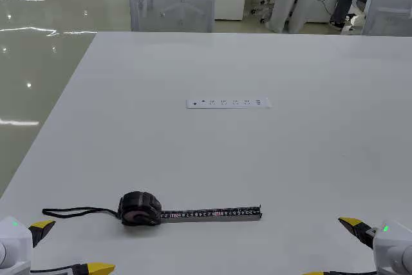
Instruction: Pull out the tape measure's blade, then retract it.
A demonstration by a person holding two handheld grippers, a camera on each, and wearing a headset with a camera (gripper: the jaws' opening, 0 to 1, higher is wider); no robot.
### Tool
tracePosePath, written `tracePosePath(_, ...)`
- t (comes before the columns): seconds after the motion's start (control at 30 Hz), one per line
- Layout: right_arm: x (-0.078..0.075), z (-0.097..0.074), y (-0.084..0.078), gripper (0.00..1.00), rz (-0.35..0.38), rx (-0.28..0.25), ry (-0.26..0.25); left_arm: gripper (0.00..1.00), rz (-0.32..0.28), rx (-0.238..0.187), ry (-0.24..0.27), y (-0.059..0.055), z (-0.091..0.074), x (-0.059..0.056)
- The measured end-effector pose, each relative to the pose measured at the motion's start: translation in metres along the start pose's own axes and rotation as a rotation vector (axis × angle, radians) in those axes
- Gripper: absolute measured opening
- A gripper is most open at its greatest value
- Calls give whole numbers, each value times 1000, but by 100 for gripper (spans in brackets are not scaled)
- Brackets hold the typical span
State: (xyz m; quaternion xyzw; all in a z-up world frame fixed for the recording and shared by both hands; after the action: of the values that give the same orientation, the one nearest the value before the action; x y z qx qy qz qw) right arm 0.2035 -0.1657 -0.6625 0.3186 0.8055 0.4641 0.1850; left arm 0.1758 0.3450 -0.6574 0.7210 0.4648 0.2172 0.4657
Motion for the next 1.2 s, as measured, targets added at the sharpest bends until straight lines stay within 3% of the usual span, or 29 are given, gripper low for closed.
tracePosePath(0.23,-5,-1,-1,99,12,-7,0,100,-2,-11,22,5,5,-3)
tracePosePath(0.6,-7,-3,-6,100,33,-20,-7,100,-17,12,12,-3,8,-9)
tracePosePath(0.9,-6,-9,-11,100,51,-10,-17,100,-21,-8,-4,-3,6,-19)
tracePosePath(1.2,-5,-11,-13,100,49,-12,-25,100,-29,5,-5,-6,7,-19)
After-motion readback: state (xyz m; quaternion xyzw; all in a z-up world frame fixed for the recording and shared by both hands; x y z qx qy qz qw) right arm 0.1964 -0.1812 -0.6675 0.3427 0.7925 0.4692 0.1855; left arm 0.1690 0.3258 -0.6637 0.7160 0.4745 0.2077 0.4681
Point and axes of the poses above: the centre of the closed fingertips' face, and the gripper's own axes: z roughly forward along the fingers, x roughly to its left, y roughly out of its top, the point moved 9 cm from there along -z, roughly backward along the fingers, and after that the axes turned 6 degrees about -x, right-handed, at the moved point
